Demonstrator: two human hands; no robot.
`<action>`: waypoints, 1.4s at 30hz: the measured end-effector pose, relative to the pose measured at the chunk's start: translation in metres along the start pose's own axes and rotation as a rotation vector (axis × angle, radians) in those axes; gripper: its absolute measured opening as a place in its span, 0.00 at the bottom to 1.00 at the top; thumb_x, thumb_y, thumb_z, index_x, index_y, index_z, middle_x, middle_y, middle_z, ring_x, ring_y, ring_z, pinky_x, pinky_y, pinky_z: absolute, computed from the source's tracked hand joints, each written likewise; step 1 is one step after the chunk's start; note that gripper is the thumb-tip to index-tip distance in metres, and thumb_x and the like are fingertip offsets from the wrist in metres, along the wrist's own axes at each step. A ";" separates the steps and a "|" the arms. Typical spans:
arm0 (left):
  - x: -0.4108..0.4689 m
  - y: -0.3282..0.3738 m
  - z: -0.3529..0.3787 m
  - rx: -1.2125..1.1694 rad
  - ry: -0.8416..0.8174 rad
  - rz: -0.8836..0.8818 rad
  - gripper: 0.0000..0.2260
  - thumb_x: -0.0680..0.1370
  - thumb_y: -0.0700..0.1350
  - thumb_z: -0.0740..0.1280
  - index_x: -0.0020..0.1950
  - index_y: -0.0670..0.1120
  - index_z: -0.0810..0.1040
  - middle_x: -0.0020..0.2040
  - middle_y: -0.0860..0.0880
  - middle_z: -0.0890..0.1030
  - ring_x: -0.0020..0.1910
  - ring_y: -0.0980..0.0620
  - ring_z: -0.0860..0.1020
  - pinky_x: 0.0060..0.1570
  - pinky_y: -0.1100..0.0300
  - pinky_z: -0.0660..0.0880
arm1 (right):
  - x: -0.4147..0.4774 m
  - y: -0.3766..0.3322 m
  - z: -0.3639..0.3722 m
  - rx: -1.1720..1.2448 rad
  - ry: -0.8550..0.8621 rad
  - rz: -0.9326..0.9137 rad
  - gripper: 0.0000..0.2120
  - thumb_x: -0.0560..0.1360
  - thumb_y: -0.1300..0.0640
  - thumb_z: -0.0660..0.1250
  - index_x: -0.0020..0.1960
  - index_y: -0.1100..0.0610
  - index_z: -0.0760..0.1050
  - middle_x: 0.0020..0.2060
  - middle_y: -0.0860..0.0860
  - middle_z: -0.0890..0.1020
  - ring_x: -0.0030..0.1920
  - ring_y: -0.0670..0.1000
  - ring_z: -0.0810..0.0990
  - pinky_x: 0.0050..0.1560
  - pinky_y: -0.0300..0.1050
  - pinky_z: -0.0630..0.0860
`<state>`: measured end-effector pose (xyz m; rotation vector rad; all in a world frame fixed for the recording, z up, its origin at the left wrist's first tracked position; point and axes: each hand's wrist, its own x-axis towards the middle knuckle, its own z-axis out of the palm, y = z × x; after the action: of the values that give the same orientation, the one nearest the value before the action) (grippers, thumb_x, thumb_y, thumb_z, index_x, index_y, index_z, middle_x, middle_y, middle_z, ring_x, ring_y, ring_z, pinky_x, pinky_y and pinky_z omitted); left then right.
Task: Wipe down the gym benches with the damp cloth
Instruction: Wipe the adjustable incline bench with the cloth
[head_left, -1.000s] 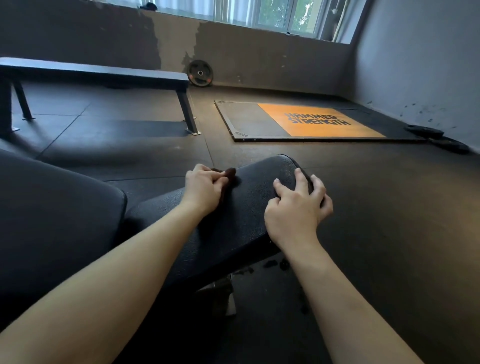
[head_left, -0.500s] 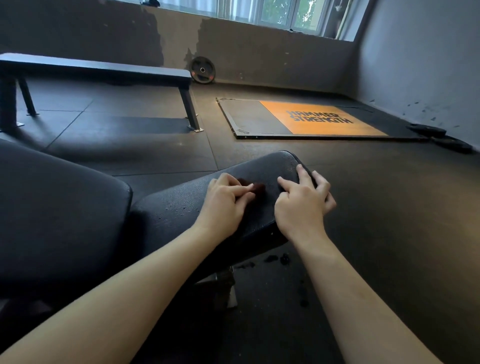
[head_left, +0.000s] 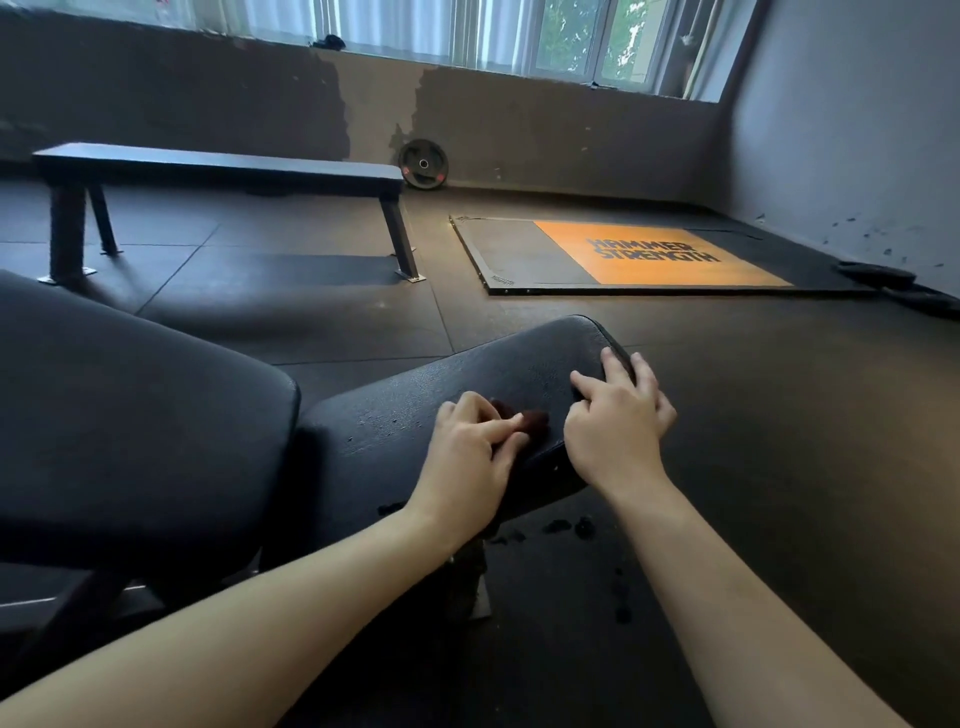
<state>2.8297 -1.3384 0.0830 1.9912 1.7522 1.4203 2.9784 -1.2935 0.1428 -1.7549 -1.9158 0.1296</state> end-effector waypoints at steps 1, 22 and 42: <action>0.000 -0.001 0.000 0.004 -0.004 0.000 0.10 0.80 0.47 0.71 0.61 0.52 0.85 0.49 0.54 0.73 0.51 0.51 0.68 0.58 0.76 0.59 | 0.000 0.000 0.000 -0.001 -0.006 -0.002 0.22 0.80 0.58 0.60 0.71 0.45 0.77 0.82 0.49 0.59 0.82 0.53 0.47 0.78 0.54 0.46; -0.029 -0.040 -0.027 0.092 0.065 -0.140 0.08 0.78 0.46 0.73 0.56 0.51 0.87 0.47 0.54 0.74 0.50 0.50 0.71 0.57 0.62 0.66 | -0.035 -0.035 0.037 -0.094 -0.057 -0.214 0.14 0.76 0.54 0.65 0.57 0.46 0.85 0.71 0.42 0.76 0.77 0.50 0.61 0.71 0.51 0.46; 0.042 -0.071 -0.010 0.106 0.030 -0.120 0.10 0.79 0.45 0.72 0.59 0.46 0.86 0.50 0.49 0.75 0.55 0.44 0.71 0.63 0.53 0.68 | -0.034 -0.032 0.059 -0.087 0.136 -0.236 0.14 0.65 0.54 0.63 0.41 0.47 0.87 0.59 0.47 0.85 0.67 0.57 0.74 0.67 0.56 0.56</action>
<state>2.7677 -1.2853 0.0661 1.8866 1.9621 1.3539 2.9238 -1.3147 0.0953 -1.5336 -2.0363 -0.1565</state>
